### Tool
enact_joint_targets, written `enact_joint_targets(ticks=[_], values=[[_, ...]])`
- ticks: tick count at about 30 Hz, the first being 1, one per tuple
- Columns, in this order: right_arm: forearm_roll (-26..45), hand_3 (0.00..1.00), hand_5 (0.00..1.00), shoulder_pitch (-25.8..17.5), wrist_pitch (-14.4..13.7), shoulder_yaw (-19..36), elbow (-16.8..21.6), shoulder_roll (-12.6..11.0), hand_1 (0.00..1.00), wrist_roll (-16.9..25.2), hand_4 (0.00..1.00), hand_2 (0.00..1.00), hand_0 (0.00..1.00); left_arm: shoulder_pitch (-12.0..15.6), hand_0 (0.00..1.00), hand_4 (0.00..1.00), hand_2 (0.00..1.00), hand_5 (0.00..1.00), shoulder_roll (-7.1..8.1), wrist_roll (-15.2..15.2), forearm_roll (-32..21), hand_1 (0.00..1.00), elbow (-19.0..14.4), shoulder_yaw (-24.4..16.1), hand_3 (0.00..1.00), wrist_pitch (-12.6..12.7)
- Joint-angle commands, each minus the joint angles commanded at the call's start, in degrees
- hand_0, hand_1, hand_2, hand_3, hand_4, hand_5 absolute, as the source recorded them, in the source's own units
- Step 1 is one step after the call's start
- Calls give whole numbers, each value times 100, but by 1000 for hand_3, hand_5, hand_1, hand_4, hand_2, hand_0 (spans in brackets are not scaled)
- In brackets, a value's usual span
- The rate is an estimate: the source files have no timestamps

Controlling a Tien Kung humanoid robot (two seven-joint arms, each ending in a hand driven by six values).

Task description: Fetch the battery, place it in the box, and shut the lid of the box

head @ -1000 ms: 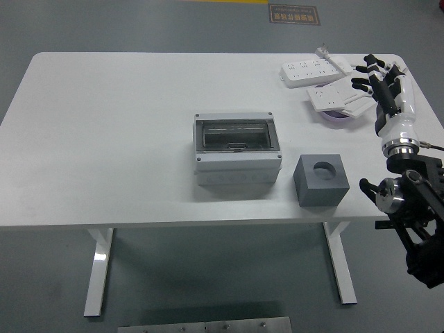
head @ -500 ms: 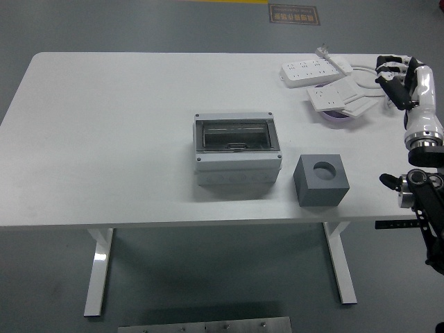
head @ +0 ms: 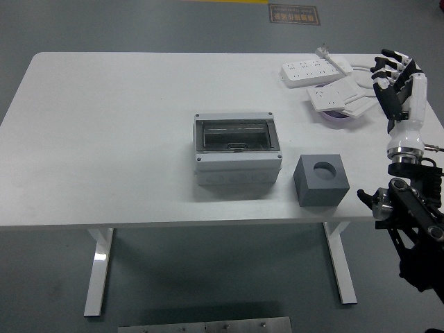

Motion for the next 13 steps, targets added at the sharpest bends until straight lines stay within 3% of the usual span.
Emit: enact_joint_targets(ticks=[2,3,8,9,13], values=[[362,598,262,-55,330,25,202,-45,489,-276,630,556,569,-2,600,550,602,2,-2,1,-6,671,0,4,589,0],[494,610,446,-82,497,81,318,-82,535,-467,662,578,640,-2,600,548,601,2,-4,4,-13,670,-1,6,590,2],[-162,610,446,-127,1248,588,906,-325,535,-1508,662,578,640,5,600,548,601,2,-7,10,-5,670,1,6,590,-27],[-403,642,770,-114,1386,697,1041,-386,624,-1749,804,628,672,7,600,551,602,2,-5,13,6,671,2,3,590,-42],[-1297,642,770,-29,1709,971,1525,-523,624,-2643,804,628,672,8,600,551,602,2,5,20,23,671,2,-8,590,-66]])
